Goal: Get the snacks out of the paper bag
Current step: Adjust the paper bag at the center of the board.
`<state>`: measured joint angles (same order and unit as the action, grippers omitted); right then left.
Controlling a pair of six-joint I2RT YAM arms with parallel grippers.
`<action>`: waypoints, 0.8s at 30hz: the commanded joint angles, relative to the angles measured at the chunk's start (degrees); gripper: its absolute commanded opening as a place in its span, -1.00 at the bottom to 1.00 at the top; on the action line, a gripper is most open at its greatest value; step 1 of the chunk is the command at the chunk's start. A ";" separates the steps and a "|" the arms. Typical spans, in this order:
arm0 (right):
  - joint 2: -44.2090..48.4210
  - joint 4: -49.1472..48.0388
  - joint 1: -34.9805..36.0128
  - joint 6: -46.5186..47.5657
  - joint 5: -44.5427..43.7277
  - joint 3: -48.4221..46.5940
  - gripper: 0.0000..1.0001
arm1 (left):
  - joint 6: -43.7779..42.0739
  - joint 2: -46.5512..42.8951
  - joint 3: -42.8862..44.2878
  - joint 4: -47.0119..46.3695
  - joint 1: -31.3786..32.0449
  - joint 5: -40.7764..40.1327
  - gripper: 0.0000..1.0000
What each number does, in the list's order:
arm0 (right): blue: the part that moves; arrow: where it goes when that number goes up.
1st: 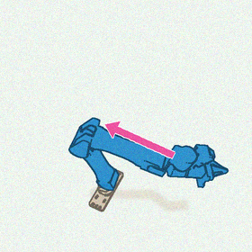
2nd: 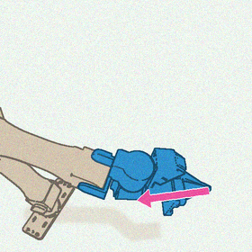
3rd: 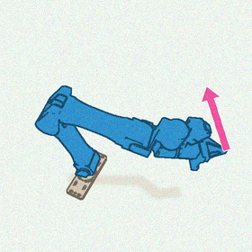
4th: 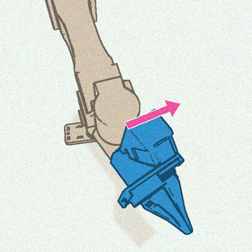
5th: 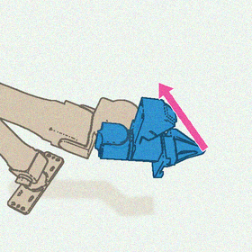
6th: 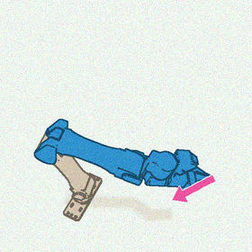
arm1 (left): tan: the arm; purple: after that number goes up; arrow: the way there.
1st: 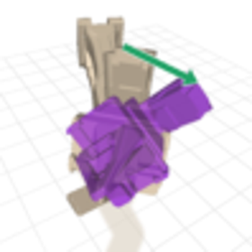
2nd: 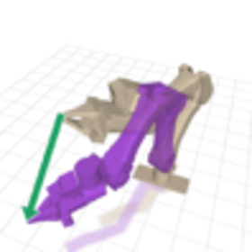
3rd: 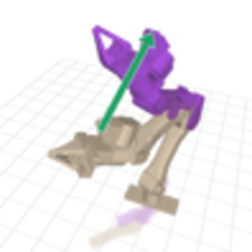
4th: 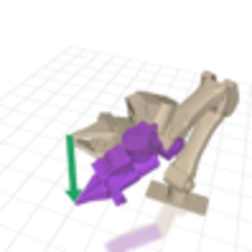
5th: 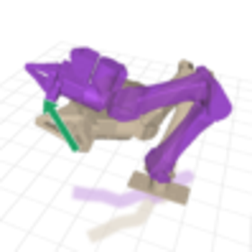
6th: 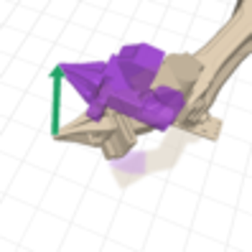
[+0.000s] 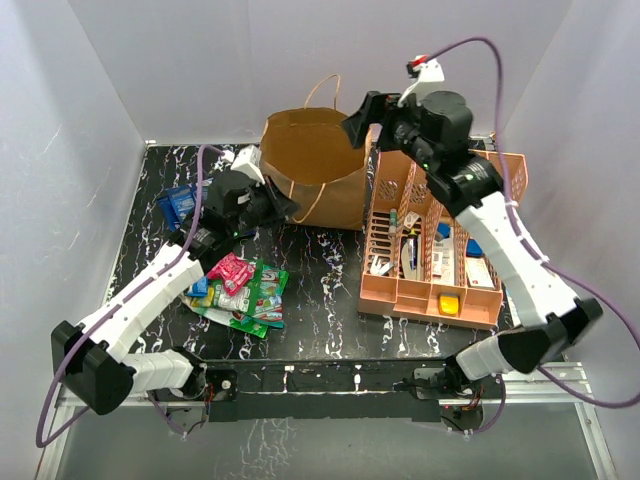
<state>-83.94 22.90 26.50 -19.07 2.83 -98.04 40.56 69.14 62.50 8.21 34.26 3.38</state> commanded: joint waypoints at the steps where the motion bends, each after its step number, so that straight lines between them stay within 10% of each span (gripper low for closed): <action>1: 7.59 5.13 -0.24 5.56 -6.90 -2.50 0.96 | -0.92 1.97 5.79 0.59 -2.13 1.40 -1.00; 6: 15.59 11.20 -0.23 6.23 -8.43 2.87 0.96 | -1.27 4.97 9.08 1.46 -3.24 1.83 -0.96; 16: 32.23 18.59 -0.30 5.24 -12.79 9.21 0.96 | -7.09 2.95 13.36 6.05 -4.07 -1.49 0.39; 24: 39.12 23.23 -0.24 3.38 -10.35 7.41 0.96 | -25.76 -9.69 20.09 9.80 -4.06 -20.15 0.88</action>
<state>-46.59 44.18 26.46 -15.33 -8.01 -88.40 26.74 69.12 78.15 17.87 30.57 -5.50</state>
